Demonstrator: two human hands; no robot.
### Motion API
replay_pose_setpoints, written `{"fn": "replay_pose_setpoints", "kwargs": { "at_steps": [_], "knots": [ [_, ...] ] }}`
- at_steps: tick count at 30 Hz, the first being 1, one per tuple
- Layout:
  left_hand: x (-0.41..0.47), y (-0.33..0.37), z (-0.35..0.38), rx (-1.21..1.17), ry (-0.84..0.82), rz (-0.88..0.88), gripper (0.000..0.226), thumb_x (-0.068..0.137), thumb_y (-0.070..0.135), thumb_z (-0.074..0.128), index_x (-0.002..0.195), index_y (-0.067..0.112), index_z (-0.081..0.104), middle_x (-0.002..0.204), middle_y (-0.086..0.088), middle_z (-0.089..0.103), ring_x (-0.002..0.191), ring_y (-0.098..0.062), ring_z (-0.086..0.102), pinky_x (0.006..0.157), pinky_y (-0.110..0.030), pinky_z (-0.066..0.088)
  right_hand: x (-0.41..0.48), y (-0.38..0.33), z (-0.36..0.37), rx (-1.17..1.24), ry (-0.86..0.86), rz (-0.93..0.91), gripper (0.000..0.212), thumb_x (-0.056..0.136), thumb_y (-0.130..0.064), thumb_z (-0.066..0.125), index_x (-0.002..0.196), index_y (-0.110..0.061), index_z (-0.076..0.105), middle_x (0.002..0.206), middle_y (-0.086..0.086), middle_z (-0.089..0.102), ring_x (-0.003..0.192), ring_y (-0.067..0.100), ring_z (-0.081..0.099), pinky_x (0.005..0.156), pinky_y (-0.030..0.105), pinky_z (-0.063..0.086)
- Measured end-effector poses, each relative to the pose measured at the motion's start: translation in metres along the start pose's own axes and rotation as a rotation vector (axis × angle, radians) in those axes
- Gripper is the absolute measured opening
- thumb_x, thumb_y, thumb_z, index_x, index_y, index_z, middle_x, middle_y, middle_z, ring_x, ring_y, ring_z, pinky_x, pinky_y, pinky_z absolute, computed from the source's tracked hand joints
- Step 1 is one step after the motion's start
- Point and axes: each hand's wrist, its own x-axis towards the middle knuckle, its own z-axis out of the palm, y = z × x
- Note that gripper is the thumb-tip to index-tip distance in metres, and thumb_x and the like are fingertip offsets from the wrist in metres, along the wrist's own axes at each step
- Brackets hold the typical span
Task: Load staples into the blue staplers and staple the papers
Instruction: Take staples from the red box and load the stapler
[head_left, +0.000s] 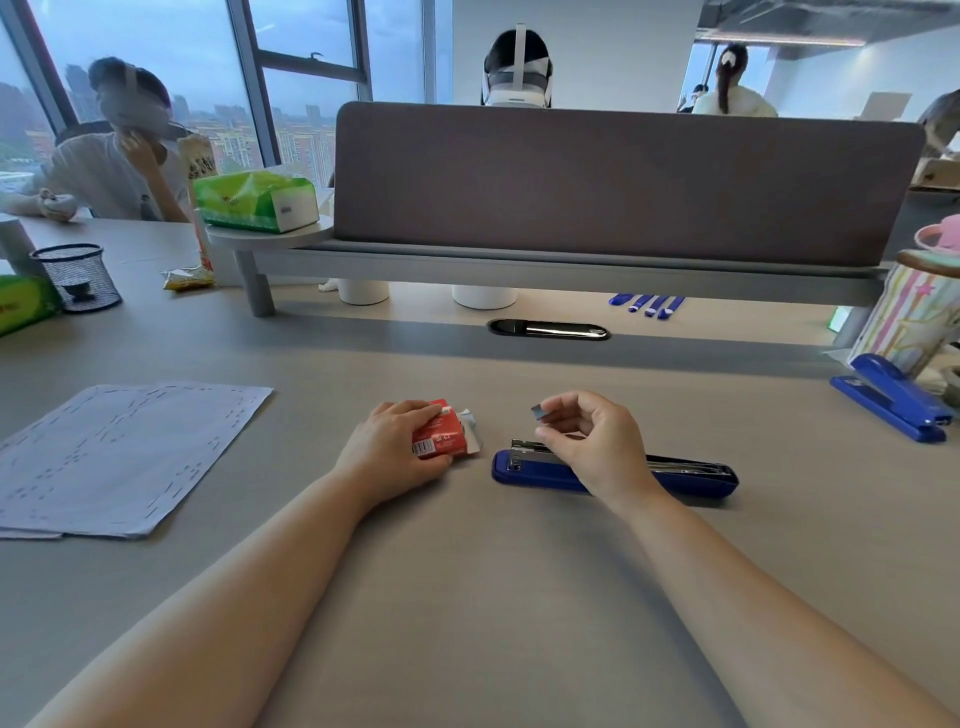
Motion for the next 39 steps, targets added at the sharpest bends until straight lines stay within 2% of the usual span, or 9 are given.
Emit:
{"fn": "replay_pose_setpoints", "kwargs": {
  "at_steps": [4,7,10,12,15,20,31,36,39],
  "knots": [
    [-0.001,0.001,-0.002,-0.011,-0.067,-0.012,0.065,0.079,0.037,0.061,0.138,0.024,0.036,0.143,0.004,0.041,0.131,-0.019,0.034,0.108,-0.035,0.030,0.000,0.003,-0.002,-0.084,-0.003,-0.039,0.009,0.081,-0.001,0.064,0.082,-0.010,0.065,0.074,0.003,0.066,0.066,0.010,0.061,0.061,0.006,0.048],
    [-0.003,0.006,-0.003,0.067,-0.006,0.039,0.060,0.080,0.039,0.058,0.136,0.026,0.040,0.145,0.005,0.038,0.136,-0.019,0.026,0.113,-0.038,0.021,0.000,0.006,-0.005,-0.170,-0.005,-0.091,0.006,0.082,-0.003,0.064,0.081,-0.009,0.066,0.078,0.001,0.064,0.065,0.006,0.059,0.062,0.005,0.047],
    [-0.009,0.022,-0.003,0.008,0.100,0.186,0.052,0.078,0.039,0.056,0.127,0.024,0.051,0.136,0.004,0.048,0.130,-0.016,0.037,0.107,-0.032,0.028,0.003,0.007,-0.009,-0.219,0.009,-0.145,0.006,0.078,-0.001,0.068,0.076,-0.007,0.067,0.088,-0.002,0.061,0.069,0.005,0.059,0.064,0.004,0.047],
    [-0.012,0.037,0.002,-0.053,0.053,0.288,0.046,0.081,0.032,0.059,0.125,0.021,0.054,0.130,0.002,0.055,0.122,-0.016,0.048,0.101,-0.023,0.031,0.004,0.007,-0.014,-0.211,0.008,-0.144,0.012,0.076,-0.002,0.070,0.072,-0.013,0.067,0.083,0.002,0.066,0.066,0.006,0.060,0.063,0.006,0.047],
    [-0.014,0.052,0.009,-0.046,-0.062,0.348,0.044,0.086,0.028,0.057,0.128,0.019,0.050,0.131,0.001,0.055,0.120,-0.016,0.051,0.102,-0.026,0.037,0.004,0.006,-0.021,-0.198,-0.014,-0.113,0.014,0.075,-0.010,0.072,0.069,-0.020,0.064,0.068,-0.004,0.066,0.060,0.004,0.059,0.058,0.008,0.046],
    [-0.015,0.055,0.010,-0.015,-0.086,0.343,0.045,0.088,0.026,0.055,0.132,0.020,0.045,0.131,0.000,0.056,0.118,-0.019,0.053,0.099,-0.028,0.040,0.006,0.005,-0.030,-0.174,-0.105,-0.055,0.005,0.080,-0.012,0.068,0.078,-0.015,0.066,0.065,-0.010,0.064,0.058,-0.002,0.058,0.057,0.009,0.046],
    [-0.018,0.056,0.008,-0.050,-0.073,0.283,0.039,0.087,0.027,0.058,0.126,0.025,0.050,0.121,0.002,0.063,0.108,-0.019,0.059,0.089,-0.030,0.046,-0.003,0.012,-0.031,-0.201,-0.136,-0.017,0.019,0.079,-0.006,0.069,0.096,-0.016,0.070,0.071,-0.007,0.059,0.063,0.005,0.054,0.060,0.004,0.042],
    [-0.018,0.054,0.009,-0.070,-0.059,0.278,0.038,0.085,0.026,0.061,0.122,0.023,0.054,0.117,0.002,0.065,0.105,-0.018,0.060,0.087,-0.029,0.048,-0.007,0.010,-0.029,-0.324,-0.157,-0.103,0.016,0.082,-0.013,0.066,0.098,-0.014,0.068,0.086,-0.006,0.061,0.076,0.002,0.053,0.067,0.001,0.039],
    [-0.018,0.054,0.010,-0.057,-0.061,0.280,0.040,0.085,0.028,0.062,0.123,0.023,0.053,0.119,0.002,0.064,0.106,-0.017,0.060,0.087,-0.029,0.047,-0.008,0.012,-0.027,-0.416,-0.181,-0.139,0.014,0.083,-0.016,0.064,0.097,-0.014,0.067,0.090,-0.008,0.058,0.088,0.007,0.049,0.073,0.009,0.035]
  ]
}}
